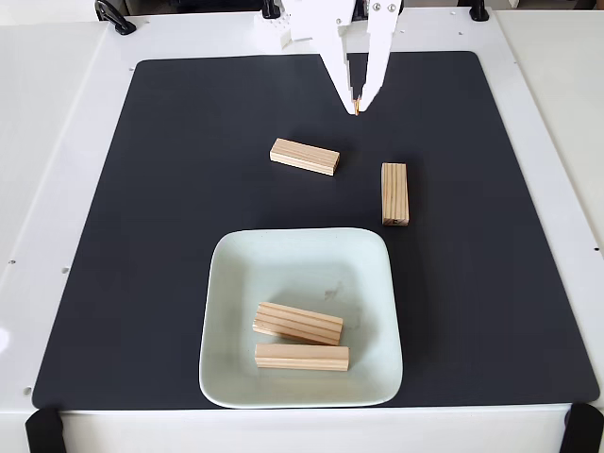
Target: Pick up the wooden block and place them on the plate.
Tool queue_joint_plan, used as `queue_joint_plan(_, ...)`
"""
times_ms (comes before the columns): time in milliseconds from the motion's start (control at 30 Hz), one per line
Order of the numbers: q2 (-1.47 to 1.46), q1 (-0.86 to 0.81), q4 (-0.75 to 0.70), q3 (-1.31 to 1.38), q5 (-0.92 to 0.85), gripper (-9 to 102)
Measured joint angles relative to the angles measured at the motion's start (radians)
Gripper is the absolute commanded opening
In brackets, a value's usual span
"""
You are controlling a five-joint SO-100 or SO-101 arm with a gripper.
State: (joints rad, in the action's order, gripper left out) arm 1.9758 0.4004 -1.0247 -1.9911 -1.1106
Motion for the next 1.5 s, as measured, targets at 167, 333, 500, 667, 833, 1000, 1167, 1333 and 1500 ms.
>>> queue_joint_plan(167,-0.095,0.0,-0.014,0.06,-0.029,-1)
queue_joint_plan(333,-0.304,0.014,-0.023,0.25,-0.029,-1)
queue_joint_plan(500,-0.499,0.026,-0.023,0.439,0.035,-1)
queue_joint_plan(667,-0.6,0.046,-0.023,0.505,0.058,-1)
queue_joint_plan(833,-0.635,0.06,-0.098,0.528,0.052,-1)
queue_joint_plan(1000,-0.637,0.081,-0.149,0.538,0.043,0)
queue_joint_plan(1167,-0.637,0.083,-0.149,0.54,0.043,0)
queue_joint_plan(1333,-0.637,0.078,-0.149,0.54,0.043,23)
queue_joint_plan(1500,-0.637,0.078,-0.149,0.54,0.043,44)
